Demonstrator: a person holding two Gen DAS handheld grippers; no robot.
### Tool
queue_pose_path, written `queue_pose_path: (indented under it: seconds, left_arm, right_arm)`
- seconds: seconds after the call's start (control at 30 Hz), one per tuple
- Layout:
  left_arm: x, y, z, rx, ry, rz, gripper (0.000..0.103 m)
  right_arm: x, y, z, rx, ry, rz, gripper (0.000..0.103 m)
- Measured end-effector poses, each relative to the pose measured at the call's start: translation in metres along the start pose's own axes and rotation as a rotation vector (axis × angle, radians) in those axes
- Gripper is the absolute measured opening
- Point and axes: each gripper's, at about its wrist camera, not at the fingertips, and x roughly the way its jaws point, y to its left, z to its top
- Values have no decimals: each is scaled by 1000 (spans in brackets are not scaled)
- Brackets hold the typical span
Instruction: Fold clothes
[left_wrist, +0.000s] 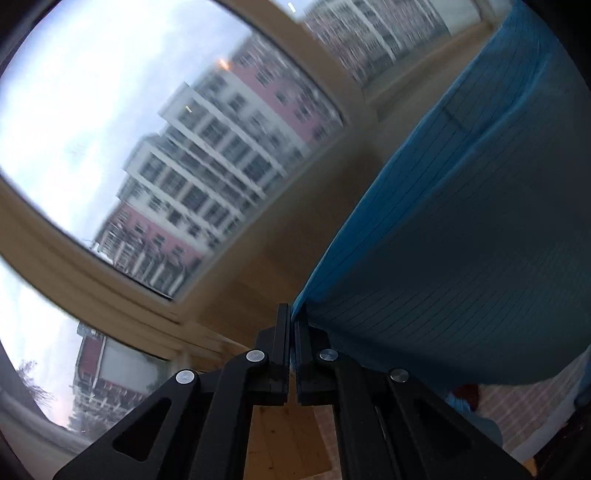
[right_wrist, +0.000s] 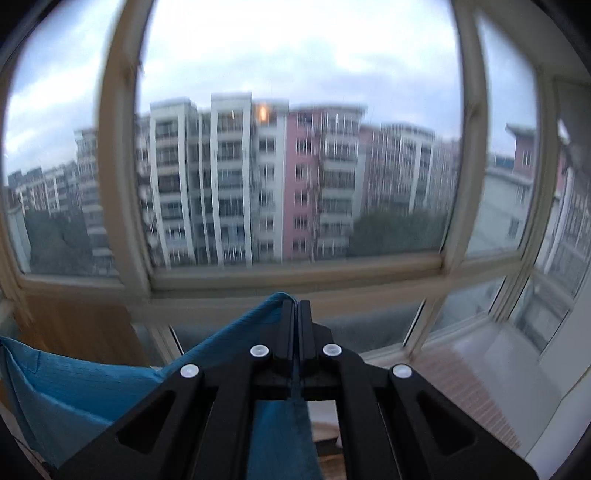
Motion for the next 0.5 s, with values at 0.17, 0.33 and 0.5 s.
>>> queue_pose_path:
  seconds: [0.17,0.33,0.5]
  left_arm:
    - [153,-74,18,51,144,-49,2]
    - [237,-134,10,59,233,-101,3]
    - [303,-190,6,72,308,-142,23]
  right_arm:
    - [165,16,-69,35,188,17,1]
    - [293,48,-149,10,354,35,1]
    - [353,69,-187,-59,483,41,10]
